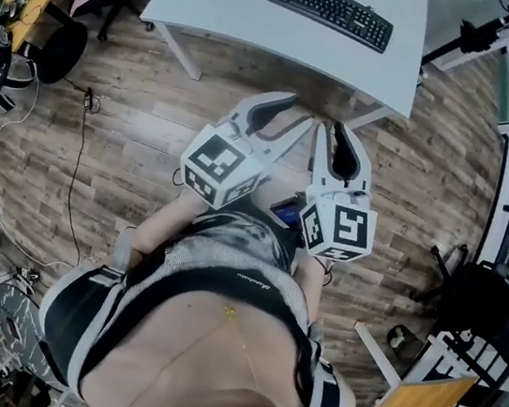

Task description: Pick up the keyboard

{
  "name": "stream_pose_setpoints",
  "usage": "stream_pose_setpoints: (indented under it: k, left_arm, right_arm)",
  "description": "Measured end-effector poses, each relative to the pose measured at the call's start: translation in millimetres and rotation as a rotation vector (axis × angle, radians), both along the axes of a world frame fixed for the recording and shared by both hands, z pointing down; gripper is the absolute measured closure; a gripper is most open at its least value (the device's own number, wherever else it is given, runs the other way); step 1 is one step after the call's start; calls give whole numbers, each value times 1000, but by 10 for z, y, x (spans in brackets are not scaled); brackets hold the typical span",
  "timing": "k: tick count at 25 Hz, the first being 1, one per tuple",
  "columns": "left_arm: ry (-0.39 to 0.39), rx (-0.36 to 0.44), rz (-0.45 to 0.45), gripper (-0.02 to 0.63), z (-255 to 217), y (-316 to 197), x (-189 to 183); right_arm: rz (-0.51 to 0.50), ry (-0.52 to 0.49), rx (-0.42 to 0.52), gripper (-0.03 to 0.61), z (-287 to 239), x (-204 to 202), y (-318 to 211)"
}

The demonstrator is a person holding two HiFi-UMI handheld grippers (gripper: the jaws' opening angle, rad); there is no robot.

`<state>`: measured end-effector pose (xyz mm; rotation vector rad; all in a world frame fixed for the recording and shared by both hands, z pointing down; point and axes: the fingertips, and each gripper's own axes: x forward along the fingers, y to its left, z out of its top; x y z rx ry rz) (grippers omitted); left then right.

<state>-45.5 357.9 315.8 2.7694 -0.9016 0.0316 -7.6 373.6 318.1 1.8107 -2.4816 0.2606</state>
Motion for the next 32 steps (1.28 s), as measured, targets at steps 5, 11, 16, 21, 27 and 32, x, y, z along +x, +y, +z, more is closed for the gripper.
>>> stream_pose_setpoints:
  k: [5,11,16,21,27,32]
  left_arm:
    - [-11,2,-1,495,36,-165,-58]
    - [5,-2,9,495,46,-327,-138]
    - [20,-8,15,495,50,-469,-259]
    - [21,-19,16,495,91,-585,-378]
    - [14,-15,21,495,82,-638,-418]
    - [20,-22,1,495,83,-741,-435]
  right_arm:
    - [4,9,-13,483,31,-59,-163]
    - [6,22,-21,482,66,-138,-339]
    - [9,47,-18,480,72,-261,-474]
    - [16,55,-14,480,88,-366,-585]
    - [26,46,-29,480,123,-387,-632]
    - [3,47,-38,480,145,-409,-723]
